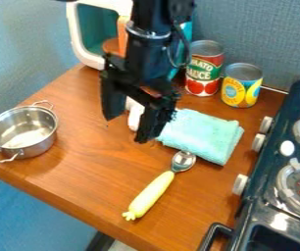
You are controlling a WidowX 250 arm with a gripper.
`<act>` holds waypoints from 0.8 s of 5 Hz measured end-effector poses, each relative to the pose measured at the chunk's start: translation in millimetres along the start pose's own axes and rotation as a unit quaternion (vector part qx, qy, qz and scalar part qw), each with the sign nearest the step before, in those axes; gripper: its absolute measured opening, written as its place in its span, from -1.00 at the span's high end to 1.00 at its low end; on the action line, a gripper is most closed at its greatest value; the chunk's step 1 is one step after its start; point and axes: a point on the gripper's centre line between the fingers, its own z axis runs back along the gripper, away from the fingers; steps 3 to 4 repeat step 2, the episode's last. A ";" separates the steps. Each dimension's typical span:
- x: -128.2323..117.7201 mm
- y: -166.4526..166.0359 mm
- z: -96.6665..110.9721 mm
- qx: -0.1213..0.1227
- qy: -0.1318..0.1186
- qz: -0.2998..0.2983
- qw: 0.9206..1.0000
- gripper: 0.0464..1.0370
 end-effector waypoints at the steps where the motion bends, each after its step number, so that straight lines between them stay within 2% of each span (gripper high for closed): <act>1: 8.5 -1.1 -3.3 0.004 -0.028 -0.050 0.998 -0.93; 2: 7.4 -9.9 -2.1 -0.031 -0.019 -0.086 0.996 -0.93; 4: 7.4 -9.9 -2.1 -0.031 -0.019 -0.086 0.996 -0.93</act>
